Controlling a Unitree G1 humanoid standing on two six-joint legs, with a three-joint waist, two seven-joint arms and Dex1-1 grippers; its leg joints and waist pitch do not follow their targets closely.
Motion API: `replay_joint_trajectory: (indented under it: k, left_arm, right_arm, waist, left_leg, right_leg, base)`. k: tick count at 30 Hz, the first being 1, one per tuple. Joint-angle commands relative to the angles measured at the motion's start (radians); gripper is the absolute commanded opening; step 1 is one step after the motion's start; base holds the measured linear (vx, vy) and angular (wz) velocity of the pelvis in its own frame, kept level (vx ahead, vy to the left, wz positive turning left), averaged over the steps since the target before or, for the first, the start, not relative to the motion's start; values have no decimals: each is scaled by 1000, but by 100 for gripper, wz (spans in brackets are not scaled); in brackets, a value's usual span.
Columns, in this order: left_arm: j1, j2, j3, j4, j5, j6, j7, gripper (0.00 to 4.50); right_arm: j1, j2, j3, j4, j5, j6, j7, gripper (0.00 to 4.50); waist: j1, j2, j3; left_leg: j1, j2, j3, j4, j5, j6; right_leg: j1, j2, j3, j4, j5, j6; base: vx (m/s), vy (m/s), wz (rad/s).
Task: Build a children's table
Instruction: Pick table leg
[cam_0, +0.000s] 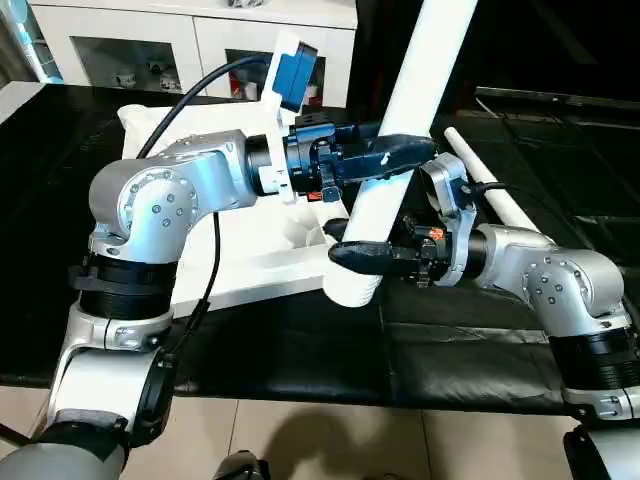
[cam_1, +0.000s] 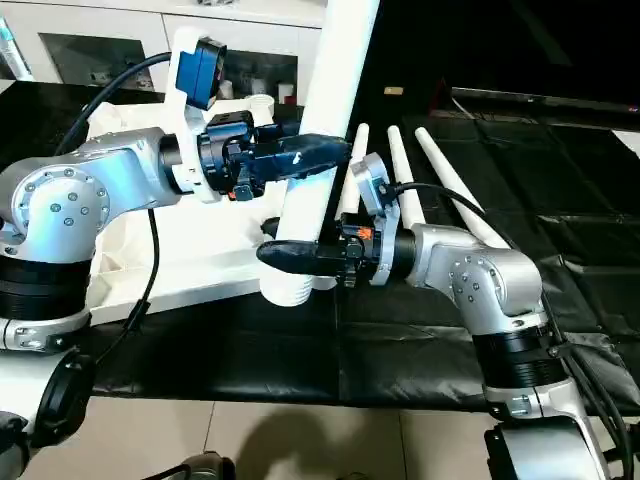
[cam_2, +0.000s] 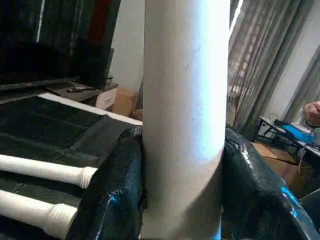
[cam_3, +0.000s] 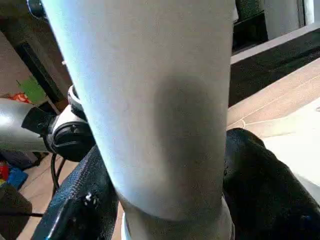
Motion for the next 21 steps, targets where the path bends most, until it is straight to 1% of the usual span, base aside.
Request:
replay_joint_trajectory:
  k: [1,3,5,7,8,10,11,13,14,19,21]
  left_arm:
    - [-6,-11,-8,-31,-13,-1,-7,185]
    - [-6,-12,-7,-32,-13,-2,-6,185]
    - [-6,-13,-6,-32,-13,-2,-5,185]
    - [-3,-14,-1,-30,-13,-4,0,185]
    - [-2,-14,1,-30,-14,-4,2,185]
    - [1,-12,3,-32,-15,-3,2,185]
    - [3,-13,4,-34,-15,-3,3,185]
    - [7,-13,5,-37,-15,-3,6,185]
    - [8,-13,6,-39,-16,-3,8,185]
    - [13,-15,10,-43,-19,-2,14,185]
    - [13,-15,11,-44,-21,-3,17,185]
  right_arm:
    - [-32,1,-35,16,-3,-14,-19,302]
    - [-36,5,-38,22,-4,-15,-25,302]
    - [-38,7,-41,25,-3,-15,-28,302]
    - [-39,7,-40,29,-3,-12,-29,302]
    - [-39,7,-39,29,-4,-14,-30,332]
    - [-39,5,-37,27,-7,-15,-30,340]
    - [-39,4,-36,26,-10,-18,-30,345]
    - [-40,3,-34,27,-14,-21,-32,350]
    - [-40,2,-34,27,-15,-21,-31,350]
    - [-43,-2,-28,29,-13,-14,-18,350]
    - [-43,-3,-22,29,-15,-9,-14,321]
  waist:
    - [3,6,-103]
    - [2,5,-103]
    - [2,7,-102]
    - [3,5,-103]
    - [3,5,-103]
    - [2,5,-103]
    - [3,3,-103]
    - [3,3,-102]
    - [2,1,-102]
    - [1,0,-102]
    - [2,0,-103]
  left_leg:
    - [24,23,-1,-60,-160,-30]
    - [25,22,-1,-60,-166,-30]
    - [24,22,-1,-60,-165,-30]
    - [25,23,-1,-60,-159,-29]
    - [25,23,-1,-60,-155,-28]
    - [25,22,0,-60,-159,-29]
    - [25,22,0,-59,-156,-29]
    - [25,22,0,-60,-160,-30]
    - [24,22,0,-60,-162,-30]
    - [24,22,0,-60,-155,-28]
    - [24,22,1,-59,-150,-25]
  right_leg:
    - [55,-65,33,-74,-134,-227]
    - [55,-65,33,-74,-138,-228]
    - [55,-65,33,-74,-140,-227]
    - [55,-64,33,-73,-130,-227]
    - [55,-64,33,-72,-121,-229]
    - [55,-64,33,-73,-126,-229]
    - [56,-65,33,-73,-128,-228]
    - [55,-64,33,-74,-136,-226]
    - [55,-65,33,-74,-143,-223]
    - [55,-65,33,-74,-146,-218]
    - [55,-65,34,-74,-142,-219]
  base:
    - [0,0,0]
    - [0,0,0]
    - [0,0,0]
    - [0,0,0]
    - [0,0,0]
    - [0,0,0]
    - [0,0,0]
    - [0,0,0]
    - [0,0,0]
    - [0,0,0]
    - [0,0,0]
